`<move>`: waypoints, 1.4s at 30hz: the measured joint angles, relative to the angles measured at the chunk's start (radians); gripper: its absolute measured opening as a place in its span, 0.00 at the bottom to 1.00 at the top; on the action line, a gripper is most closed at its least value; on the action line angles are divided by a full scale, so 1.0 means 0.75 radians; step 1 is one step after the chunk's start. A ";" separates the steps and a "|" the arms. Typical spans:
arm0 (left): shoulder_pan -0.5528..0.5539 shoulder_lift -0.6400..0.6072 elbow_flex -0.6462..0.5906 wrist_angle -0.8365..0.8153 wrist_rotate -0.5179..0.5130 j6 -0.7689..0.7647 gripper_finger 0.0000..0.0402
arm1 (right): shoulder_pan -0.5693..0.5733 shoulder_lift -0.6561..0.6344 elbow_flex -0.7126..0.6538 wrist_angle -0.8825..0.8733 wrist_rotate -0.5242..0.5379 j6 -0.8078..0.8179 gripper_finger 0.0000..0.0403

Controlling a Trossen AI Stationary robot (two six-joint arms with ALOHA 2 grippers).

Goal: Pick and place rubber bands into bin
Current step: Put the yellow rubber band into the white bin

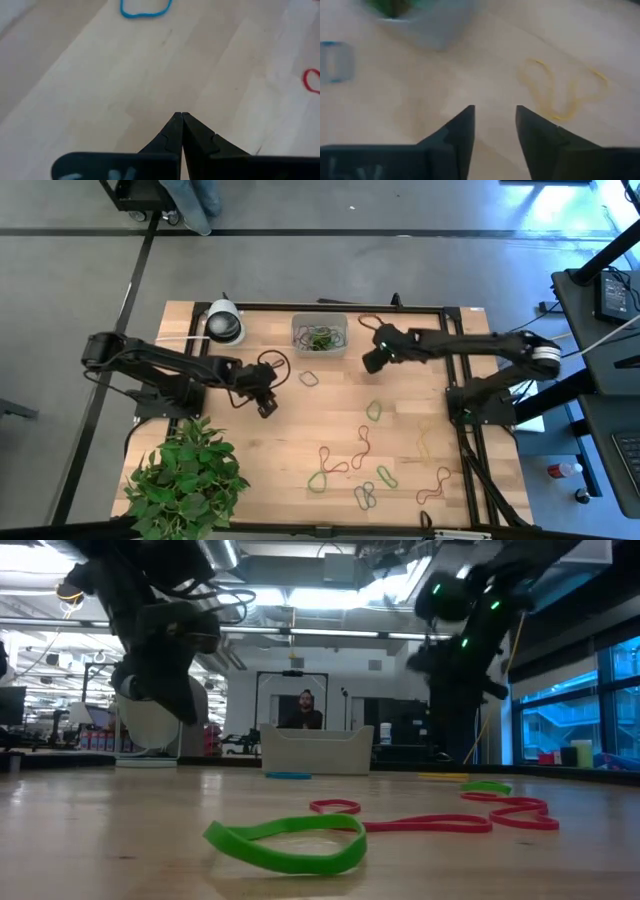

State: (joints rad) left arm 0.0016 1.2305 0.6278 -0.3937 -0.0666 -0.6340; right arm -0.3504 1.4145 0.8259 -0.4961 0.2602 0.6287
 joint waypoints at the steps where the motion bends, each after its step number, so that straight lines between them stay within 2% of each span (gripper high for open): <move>1: 0.013 -0.018 -0.011 0.001 0.006 0.017 0.00 | -0.038 0.050 0.027 -0.037 -0.012 0.023 0.41; 4: 0.051 -0.052 -0.037 0.001 0.029 0.056 0.00 | -0.137 0.171 0.062 -0.119 -0.064 0.033 0.48; 8: 0.089 -0.068 -0.047 -0.018 0.050 0.118 0.00 | -0.220 0.299 0.065 -0.111 -0.080 0.059 0.56; 13: 0.124 -0.069 -0.047 -0.028 0.076 0.180 0.00 | -0.274 0.412 0.074 -0.074 -0.068 0.053 0.57; 18: 0.159 -0.069 -0.047 -0.031 0.095 0.240 0.00 | -0.289 0.459 0.076 -0.039 -0.070 0.018 0.47; 24: 0.207 -0.069 -0.047 -0.030 0.122 0.270 0.00 | -0.291 0.459 0.074 0.001 -0.048 -0.058 0.18; 26: 0.213 -0.069 -0.047 -0.030 0.125 0.271 0.00 | -0.289 0.446 0.070 0.001 -0.036 -0.084 0.06; 27: 0.216 -0.069 -0.047 -0.030 0.126 0.273 0.00 | -0.287 0.437 0.069 -0.006 -0.034 -0.092 0.03; 32: 0.220 -0.069 -0.047 -0.029 0.127 0.281 0.00 | -0.288 0.328 0.056 -0.159 -0.032 -0.102 0.02; 39: 0.220 -0.069 -0.047 -0.028 0.127 0.281 0.00 | -0.244 0.012 0.066 -0.318 -0.014 -0.035 0.01; 42: 0.220 -0.069 -0.047 -0.025 0.126 0.281 0.00 | -0.202 -0.090 0.123 -0.358 -0.014 -0.011 0.00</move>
State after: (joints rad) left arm 0.1669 1.1790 0.5926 -0.4127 0.0280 -0.4230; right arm -0.5022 1.3473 0.9178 -0.7645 0.2499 0.6205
